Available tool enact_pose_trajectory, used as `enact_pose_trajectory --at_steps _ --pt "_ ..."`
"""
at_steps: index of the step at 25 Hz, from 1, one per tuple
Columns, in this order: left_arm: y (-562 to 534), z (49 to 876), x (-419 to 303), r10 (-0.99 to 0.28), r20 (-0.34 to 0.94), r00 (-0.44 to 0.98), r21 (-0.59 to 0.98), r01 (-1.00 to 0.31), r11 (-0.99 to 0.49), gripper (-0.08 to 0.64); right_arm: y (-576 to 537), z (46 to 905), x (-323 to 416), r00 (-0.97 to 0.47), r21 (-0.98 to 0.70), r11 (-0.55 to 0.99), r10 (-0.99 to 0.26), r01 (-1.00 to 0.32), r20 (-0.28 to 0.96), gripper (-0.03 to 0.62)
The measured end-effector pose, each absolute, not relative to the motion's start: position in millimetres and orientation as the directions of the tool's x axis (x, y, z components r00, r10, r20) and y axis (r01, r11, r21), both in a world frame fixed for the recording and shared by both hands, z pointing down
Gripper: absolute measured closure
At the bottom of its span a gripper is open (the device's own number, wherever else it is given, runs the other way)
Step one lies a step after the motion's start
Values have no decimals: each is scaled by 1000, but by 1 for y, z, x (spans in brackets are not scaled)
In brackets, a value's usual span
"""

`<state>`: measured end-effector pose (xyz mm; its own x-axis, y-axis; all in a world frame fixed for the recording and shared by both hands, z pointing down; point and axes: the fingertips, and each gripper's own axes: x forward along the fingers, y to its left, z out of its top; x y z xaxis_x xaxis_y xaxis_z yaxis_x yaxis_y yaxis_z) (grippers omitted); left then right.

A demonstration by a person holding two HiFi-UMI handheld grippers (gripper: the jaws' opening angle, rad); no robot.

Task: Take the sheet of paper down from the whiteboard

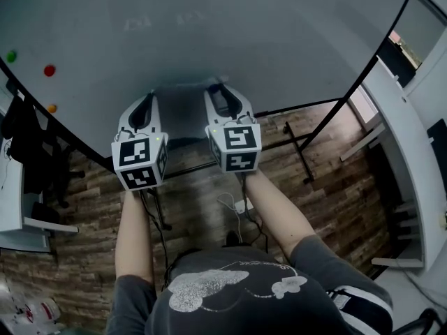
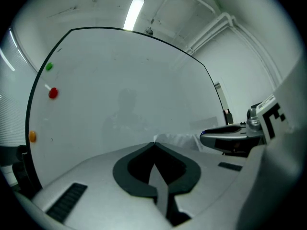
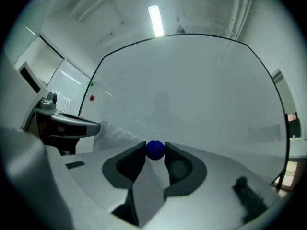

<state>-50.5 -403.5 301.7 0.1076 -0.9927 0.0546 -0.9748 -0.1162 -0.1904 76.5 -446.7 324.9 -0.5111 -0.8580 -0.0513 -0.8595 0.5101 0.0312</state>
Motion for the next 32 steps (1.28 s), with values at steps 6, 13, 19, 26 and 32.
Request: enact_pose_trajectory --at_steps 6,13,19,26,32 --pt "-375 319 -82 -984 81 160 -178 -969 -172 548 -419 333 57 -448 13 448 -893 -894 -45 463" --pt "-327 336 -117 -963 121 241 -169 -951 -260 548 -364 341 29 -361 3 361 -932 -932 -24 463" --pt "-295 345 -136 -946 123 299 -144 -938 -315 548 -323 347 13 -309 17 309 -951 -951 -5 463" --pt "-262 355 -150 -918 129 374 -123 -913 -389 548 -273 345 0 -235 39 235 -972 -971 1 463" --pt "-228 361 -155 -892 136 432 -105 -889 -446 548 -224 359 -7 -183 44 185 -982 -982 40 463"
